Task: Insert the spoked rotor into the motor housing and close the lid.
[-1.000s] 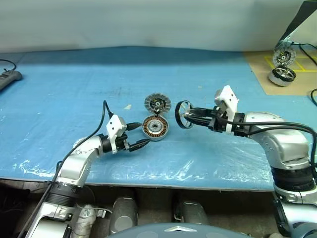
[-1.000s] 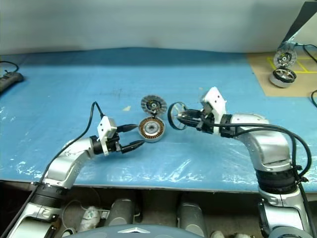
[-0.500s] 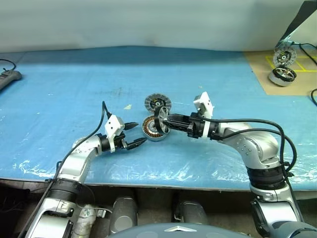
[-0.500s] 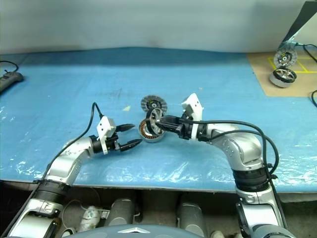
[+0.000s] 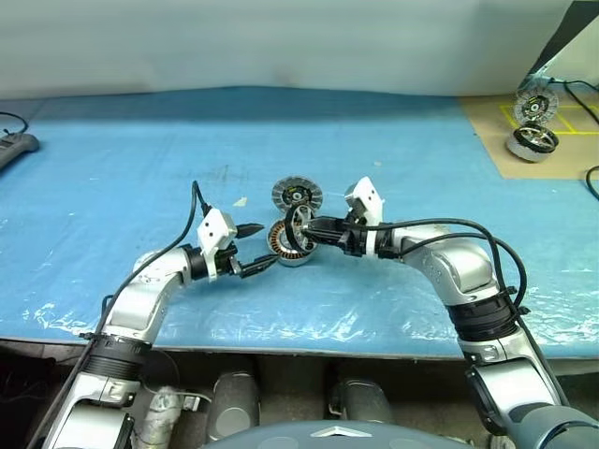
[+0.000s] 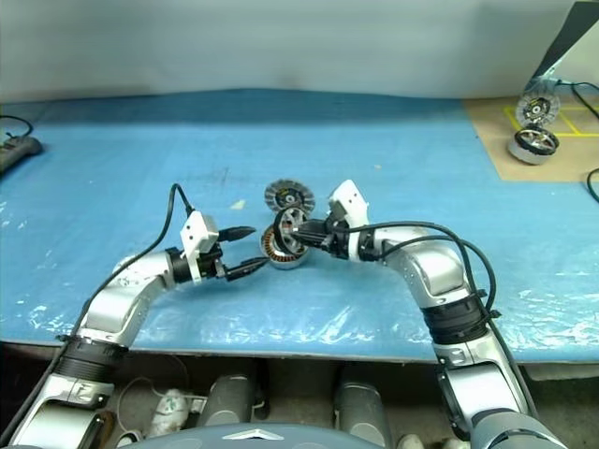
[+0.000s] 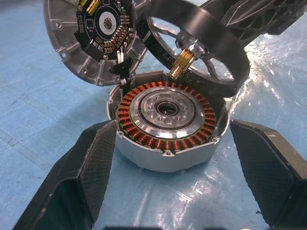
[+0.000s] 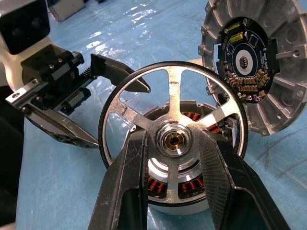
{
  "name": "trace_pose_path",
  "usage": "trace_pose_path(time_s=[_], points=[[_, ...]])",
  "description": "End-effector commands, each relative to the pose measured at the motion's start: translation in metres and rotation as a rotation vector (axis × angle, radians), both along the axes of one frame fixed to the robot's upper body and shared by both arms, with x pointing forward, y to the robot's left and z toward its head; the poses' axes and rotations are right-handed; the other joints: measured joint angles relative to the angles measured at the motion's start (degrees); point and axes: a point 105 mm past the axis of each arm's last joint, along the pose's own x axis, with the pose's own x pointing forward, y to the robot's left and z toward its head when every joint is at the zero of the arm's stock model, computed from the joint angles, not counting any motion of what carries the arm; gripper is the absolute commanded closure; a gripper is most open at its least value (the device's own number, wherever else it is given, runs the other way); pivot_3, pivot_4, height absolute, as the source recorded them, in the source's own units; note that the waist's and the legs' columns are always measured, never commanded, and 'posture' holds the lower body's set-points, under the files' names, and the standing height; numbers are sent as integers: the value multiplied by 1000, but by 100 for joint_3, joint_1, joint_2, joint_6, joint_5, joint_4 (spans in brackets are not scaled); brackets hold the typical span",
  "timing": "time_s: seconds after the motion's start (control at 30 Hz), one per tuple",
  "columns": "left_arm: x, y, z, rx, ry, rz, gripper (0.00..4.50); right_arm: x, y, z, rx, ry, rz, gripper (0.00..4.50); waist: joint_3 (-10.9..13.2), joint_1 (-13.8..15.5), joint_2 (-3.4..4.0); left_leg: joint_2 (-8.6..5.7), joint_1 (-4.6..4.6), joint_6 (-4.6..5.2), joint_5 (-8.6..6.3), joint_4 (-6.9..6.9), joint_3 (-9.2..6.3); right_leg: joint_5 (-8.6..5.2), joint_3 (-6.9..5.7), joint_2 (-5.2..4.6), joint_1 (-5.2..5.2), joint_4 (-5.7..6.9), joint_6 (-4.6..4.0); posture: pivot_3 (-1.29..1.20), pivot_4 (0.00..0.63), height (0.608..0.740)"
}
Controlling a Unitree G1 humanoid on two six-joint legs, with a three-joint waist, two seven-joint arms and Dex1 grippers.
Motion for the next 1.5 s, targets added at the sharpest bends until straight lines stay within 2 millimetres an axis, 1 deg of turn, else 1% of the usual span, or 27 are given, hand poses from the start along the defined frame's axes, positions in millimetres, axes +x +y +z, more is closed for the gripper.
trace_pose_path(time_s=[0.03, 0.2, 0.27, 0.3, 0.37, 0.4, 0.43, 0.5, 0.67, 0.8, 0.93, 1.03, 1.07, 1.1, 1.17, 1.27, 1.37, 1.4, 1.43, 1.5], points=[[-2, -5, 12, -16, -38, -6, 469, -1, 7, 6, -23, -51, 44, 3327, 0, 0, 0, 0, 0, 0, 0, 0, 0, 0, 0, 0, 0, 0, 0, 0, 150, 740], [0, -8, -10, -11, -15, 8, 469, 5, 2, -3, -85, -66, 19, 3327, 0, -4, 0, 0, 8, 2, -1, 2, 0, 0, 2, 0, 6, 1, 0, 0, 150, 740], [1, -8, -15, -11, -14, 9, 469, 5, 1, -4, -97, -78, 25, 2590, 0, 1, -1, 0, 9, 2, -1, 3, 0, 0, 2, 0, 7, 2, 0, 0, 150, 740], [2, -8, -16, -11, -14, 9, 469, 5, 2, -4, -94, -79, 30, 2369, -1, 2, -1, 1, 8, 2, -1, 3, 0, 0, 1, 0, 7, 1, 0, 0, 150, 740], [3, -7, -18, -13, -16, 10, 469, 4, 2, -2, -85, -76, 32, 1669, -1, 2, -1, 0, 7, 1, -1, 3, 0, 0, 2, 0, 7, 1, 0, 0, 150, 740], [4, -6, -17, -14, -19, 12, 469, 5, 2, 0, -70, -60, 19, 1258, 0, 1, -1, 0, 7, 1, -1, 3, 0, 0, 2, 0, 7, 1, 0, 0, 150, 740], [5, -4, -15, -16, -21, 14, 469, 3, 4, 5, -36, -38, 27, 987, 0, 2, -1, -1, 6, 2, -1, 3, 0, 1, 2, 0, 6, 2, 0, 0, 150, 740], [6, -1, -12, -19, -25, 19, 469, -3, 5, 15, 7, -27, 54, 987, 0, 4, -1, 0, 7, 4, -2, 3, 0, 1, 1, 0, 7, 2, 0, 0, 150, 740], [5, 4, -4, -16, -32, 21, 469, 2, -2, 17, 9, -56, 11, 987, 0, 1, -1, 1, 7, 9, -5, 3, 0, 0, 1, 0, 5, 2, 0, 0, 150, 740], [3, 5, 10, -16, -43, 22, 469, 3, 3, 25, 51, -65, 21, 987, 0, 1, -2, 1, 6, 7, -4, 3, 0, 0, 1, 0, 4, 3, 0, 0, 150, 740], [2, 7, 18, -9, -42, 26, 469, 3, 10, 30, 77, -72, 37, 987, 0, -2, -2, 1, 6, 8, -5, 3, 0, 0, 1, 0, 3, 3, 0, 0, 150, 740], [2, 7, 18, -5, -39, 32, 469, 3, 16, 28, 55, -93, 48, 987, 0, 0, -2, 0, 6, 7, -4, 3, 0, 0, 2, 0, 3, 3, 0, 0, 150, 740], [2, 6, 16, -3, -38, 36, 469, 7, 17, 21, 22, -108, 36, 987, 0, 0, -2, 0, 6, 6, -3, 3, 0, 0, 2, 0, 3, 3, 0, 0, 150, 740], [3, 6, 13, -1, -37, 39, 469, 9, 17, 14, -10, -117, 26, 1151, 0, -1, -2, 0, 6, 2, -1, 3, 0, 0, 1, 0, 3, 3, 0, 0, 150, 740], [4, 6, 6, 4, -32, 47, 469, 11, 17, 5, -9, -103, 12, 1565, 0, -2, -2, 1, 6, 0, 0, 3, 0, 0, 1, 0, 3, 3, 0, 0, 150, 740], [6, 7, -5, 7, -25, 56, 469, 14, 20, 1, 8, -92, -3, 2560, 0, -6, -2, 0, 5, 0, -1, 2, 0, 0, 2, 0, 2, 1, 0, 0, 150, 740], [8, 8, -16, 11, -17, 60, 469, 16, 24, 0, 20, -93, -14, 3627, 0, -6, -2, 0, 2, 0, 0, 2, 0, 0, 2, 0, 1, 1, 0, 0, 150, 740], [8, 8, -19, 11, -15, 58, 469, 18, 25, -2, 16, -87, -25, 4058, 0, -6, -2, 0, 3, 0, 0, 2, 0, 0, 2, 0, 1, 1, 0, 0, 150, 740], [8, 8, -20, 11, -15, 55, 469, 19, 25, -4, 10, -80, -31, 4376, 0, -5, -2, 1, 3, 0, 0, 2, 0, 0, 1, 0, 1, 1, 0, 0, 150, 740], [10, 7, -21, 10, -16, 51, 469, 17, 26, -8, -10, -68, -10, 4446, 0, -3, -2, 0, 2, 0, 0, 2, 0, 0, 1, 0, 1, 2, 0, 0, 150, 740]])
